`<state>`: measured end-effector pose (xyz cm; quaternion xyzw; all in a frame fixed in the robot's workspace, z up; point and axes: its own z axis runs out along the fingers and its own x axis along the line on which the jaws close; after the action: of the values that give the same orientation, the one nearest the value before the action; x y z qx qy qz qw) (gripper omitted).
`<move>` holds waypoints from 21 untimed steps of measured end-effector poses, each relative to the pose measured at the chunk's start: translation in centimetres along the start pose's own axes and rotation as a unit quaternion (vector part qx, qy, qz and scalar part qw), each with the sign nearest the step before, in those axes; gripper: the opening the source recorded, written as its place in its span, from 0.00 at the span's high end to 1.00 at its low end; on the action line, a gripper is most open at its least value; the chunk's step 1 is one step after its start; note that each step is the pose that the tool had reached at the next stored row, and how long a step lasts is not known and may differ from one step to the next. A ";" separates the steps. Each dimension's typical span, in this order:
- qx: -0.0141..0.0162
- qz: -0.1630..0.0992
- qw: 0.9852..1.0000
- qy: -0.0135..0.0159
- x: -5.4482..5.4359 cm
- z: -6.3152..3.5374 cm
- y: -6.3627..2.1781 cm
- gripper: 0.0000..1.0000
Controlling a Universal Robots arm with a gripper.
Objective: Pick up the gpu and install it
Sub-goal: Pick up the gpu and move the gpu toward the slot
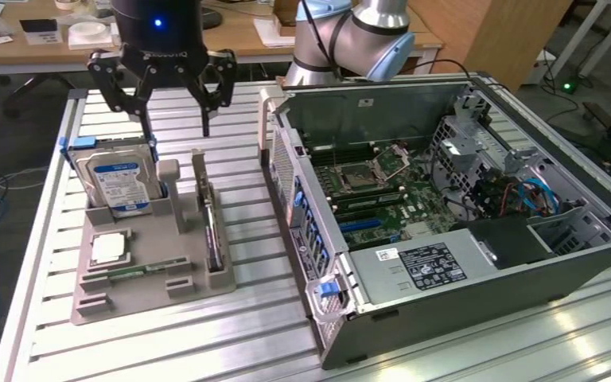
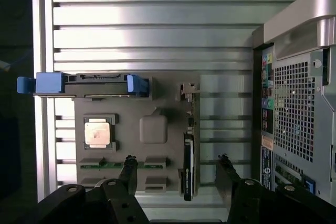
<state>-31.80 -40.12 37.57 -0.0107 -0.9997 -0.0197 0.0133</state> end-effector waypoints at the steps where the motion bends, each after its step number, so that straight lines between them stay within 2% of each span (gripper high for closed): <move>1: 0.000 0.000 1.000 0.000 0.0 0.16 -0.03 0.29; 21: 0.001 -0.001 1.000 0.000 -0.3 3.12 -0.40 0.29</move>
<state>-31.57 -40.41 34.42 -0.0093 -0.9997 -0.0188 0.0134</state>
